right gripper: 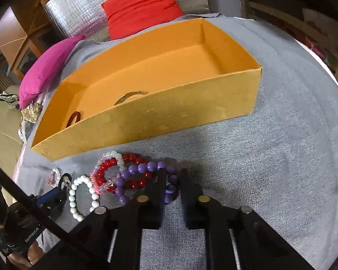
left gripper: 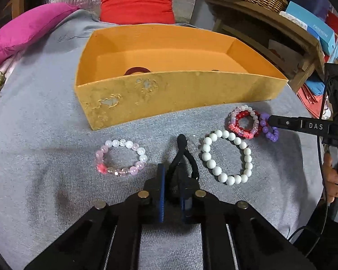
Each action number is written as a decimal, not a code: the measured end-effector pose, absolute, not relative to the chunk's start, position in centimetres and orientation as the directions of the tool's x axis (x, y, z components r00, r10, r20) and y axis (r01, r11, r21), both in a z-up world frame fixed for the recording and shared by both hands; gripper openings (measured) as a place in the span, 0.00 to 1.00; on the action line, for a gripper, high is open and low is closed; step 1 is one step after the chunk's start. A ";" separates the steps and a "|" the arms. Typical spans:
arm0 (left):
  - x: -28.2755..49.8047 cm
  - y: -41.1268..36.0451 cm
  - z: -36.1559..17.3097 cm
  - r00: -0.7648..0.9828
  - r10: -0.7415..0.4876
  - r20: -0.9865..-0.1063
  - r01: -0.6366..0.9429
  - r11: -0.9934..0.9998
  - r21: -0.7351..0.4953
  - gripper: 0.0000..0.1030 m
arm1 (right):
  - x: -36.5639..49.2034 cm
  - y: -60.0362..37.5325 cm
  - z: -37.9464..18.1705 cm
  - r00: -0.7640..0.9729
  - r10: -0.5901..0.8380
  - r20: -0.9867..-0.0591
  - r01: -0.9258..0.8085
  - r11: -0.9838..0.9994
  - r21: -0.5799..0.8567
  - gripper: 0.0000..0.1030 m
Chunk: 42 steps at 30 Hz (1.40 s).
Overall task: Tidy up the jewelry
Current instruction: 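Grasp the black hair tie with the left tool while the right tool grasps the purple bead bracelet, then carry the hair tie and purple bracelet into the box and open both tools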
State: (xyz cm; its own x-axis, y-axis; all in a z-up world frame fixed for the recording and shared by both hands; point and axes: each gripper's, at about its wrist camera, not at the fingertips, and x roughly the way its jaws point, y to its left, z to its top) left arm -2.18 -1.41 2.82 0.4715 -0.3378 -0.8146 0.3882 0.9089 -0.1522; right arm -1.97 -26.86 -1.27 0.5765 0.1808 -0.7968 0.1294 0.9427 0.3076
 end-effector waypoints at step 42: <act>-2.6 -1.6 3.2 0.484 -0.360 -0.798 0.385 0.906 -0.175 0.07 | -3.5 -27.2 0.0 0.630 0.104 -0.770 0.124 0.965 0.232 0.10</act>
